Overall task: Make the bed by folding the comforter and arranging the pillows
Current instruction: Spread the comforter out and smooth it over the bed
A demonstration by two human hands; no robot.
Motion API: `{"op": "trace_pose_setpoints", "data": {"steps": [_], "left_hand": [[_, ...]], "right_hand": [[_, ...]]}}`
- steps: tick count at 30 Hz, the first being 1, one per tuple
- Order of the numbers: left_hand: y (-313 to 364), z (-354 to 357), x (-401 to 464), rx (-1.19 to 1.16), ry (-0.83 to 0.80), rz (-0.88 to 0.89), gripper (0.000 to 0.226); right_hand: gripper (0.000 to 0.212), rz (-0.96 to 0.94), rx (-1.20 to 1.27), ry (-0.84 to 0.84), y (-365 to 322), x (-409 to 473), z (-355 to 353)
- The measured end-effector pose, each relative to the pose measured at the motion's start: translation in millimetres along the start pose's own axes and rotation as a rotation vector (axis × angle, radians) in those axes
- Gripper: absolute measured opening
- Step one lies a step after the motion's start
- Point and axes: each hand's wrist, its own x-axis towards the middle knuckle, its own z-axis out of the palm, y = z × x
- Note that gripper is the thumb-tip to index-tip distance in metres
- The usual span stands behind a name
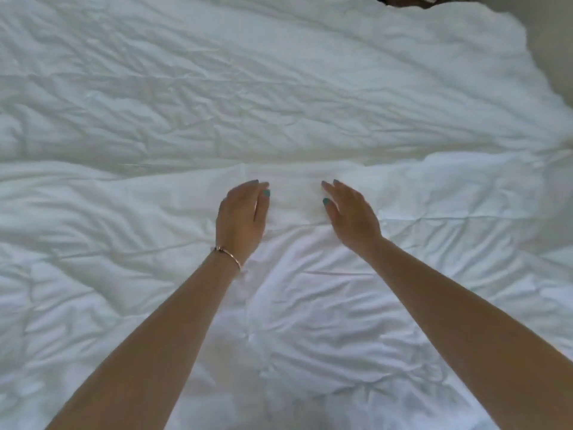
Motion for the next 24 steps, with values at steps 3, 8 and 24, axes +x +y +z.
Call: {"op": "trace_pose_setpoints", "data": {"steps": [3,8,24], "left_hand": [[28.5,37.3,67.8,-0.048,0.072,-0.097,0.031],[28.0,80.5,88.2,0.465,-0.203,-0.022,0.065],[43.9,110.8,40.0,0.307,-0.114,-0.052,0.013]], "right_hand": [[0.049,-0.019,-0.108,0.033,72.1,61.3,-23.7],[0.087,-0.049,-0.167,-0.244,124.0,99.3,-16.0],[0.021,-0.455,0.054,0.145,144.2,68.6,10.0]]}}
